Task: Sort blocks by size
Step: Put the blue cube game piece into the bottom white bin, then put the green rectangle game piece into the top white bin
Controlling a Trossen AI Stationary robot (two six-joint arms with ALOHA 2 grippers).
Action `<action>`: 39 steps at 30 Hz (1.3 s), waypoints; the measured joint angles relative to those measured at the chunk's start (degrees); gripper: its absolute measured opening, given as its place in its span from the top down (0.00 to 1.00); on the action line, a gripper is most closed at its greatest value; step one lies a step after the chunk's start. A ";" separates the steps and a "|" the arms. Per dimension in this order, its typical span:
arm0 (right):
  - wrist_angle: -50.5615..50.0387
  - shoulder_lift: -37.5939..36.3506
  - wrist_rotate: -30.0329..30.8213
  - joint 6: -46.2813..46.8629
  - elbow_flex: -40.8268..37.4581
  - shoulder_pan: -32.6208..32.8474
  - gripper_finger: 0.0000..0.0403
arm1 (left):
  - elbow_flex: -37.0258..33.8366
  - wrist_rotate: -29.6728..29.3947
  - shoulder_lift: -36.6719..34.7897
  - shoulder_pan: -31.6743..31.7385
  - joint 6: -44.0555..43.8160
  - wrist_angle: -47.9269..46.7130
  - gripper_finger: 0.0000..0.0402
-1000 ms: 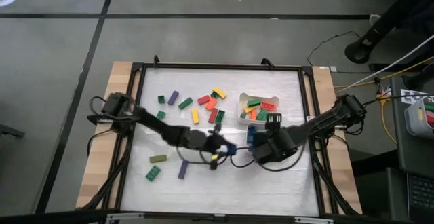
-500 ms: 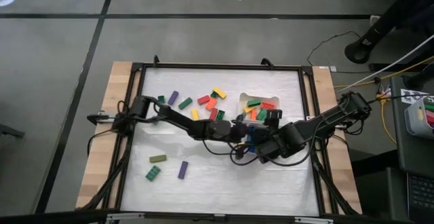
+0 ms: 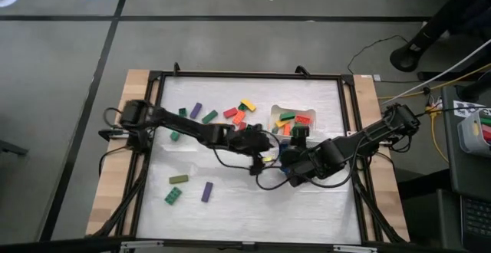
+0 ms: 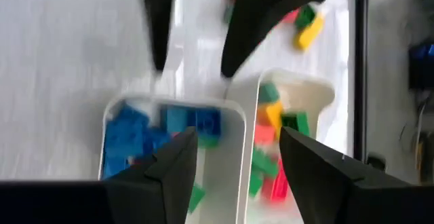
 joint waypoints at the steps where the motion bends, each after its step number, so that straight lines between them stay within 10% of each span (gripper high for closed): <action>1: 1.74 0.00 0.80 -1.51 -0.02 -0.41 0.48 | -0.03 -0.04 -2.23 0.01 -0.72 -5.13 0.44; 8: 15.71 0.15 0.85 -7.29 -0.02 -7.04 0.48 | -12.54 -4.42 -18.43 -1.30 -8.08 -9.88 0.44; 20: 30.98 9.06 -17.97 -44.34 -0.02 -20.81 0.48 | -36.37 -11.83 -40.24 -10.08 -18.48 -8.54 0.44; 39: 36.82 26.97 -21.49 -59.76 0.20 -32.51 0.48 | -43.17 -17.79 -44.28 -14.98 -18.77 -8.40 0.44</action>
